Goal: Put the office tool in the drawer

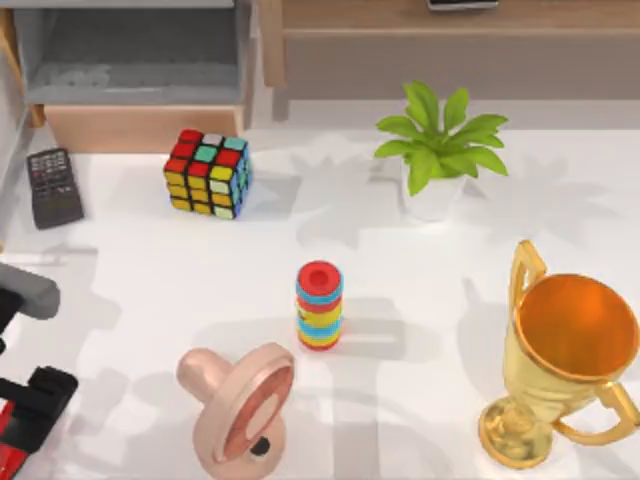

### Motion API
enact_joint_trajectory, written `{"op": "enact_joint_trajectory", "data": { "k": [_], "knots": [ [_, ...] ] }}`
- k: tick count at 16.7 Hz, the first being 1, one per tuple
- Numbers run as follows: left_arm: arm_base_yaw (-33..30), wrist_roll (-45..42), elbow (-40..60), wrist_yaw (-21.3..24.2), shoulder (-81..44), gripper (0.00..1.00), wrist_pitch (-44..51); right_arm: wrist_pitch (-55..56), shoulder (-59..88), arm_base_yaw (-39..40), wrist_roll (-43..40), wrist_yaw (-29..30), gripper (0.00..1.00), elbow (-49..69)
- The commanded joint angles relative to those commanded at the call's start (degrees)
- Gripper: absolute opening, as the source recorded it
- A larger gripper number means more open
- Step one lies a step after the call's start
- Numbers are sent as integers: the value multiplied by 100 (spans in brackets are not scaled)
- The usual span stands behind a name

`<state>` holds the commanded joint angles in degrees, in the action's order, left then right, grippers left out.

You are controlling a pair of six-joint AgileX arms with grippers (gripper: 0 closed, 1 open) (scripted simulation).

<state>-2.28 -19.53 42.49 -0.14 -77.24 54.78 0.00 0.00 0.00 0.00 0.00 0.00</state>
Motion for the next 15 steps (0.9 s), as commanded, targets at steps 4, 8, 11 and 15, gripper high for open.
{"op": "enact_joint_trajectory", "data": {
  "k": [4,8,11,15],
  "knots": [
    [-1,-10,21,0,-38,100,27,0,0,0,0,0,100,0],
    [9,-19,-144,0,-134,100,-222,0,0,0,0,0,100,0],
    [13,-26,-453,-1,-415,100,-866,0,0,0,0,0,100,0],
    [16,-36,-741,-2,-686,100,-1383,0,0,0,0,0,100,0]
  ]
}}
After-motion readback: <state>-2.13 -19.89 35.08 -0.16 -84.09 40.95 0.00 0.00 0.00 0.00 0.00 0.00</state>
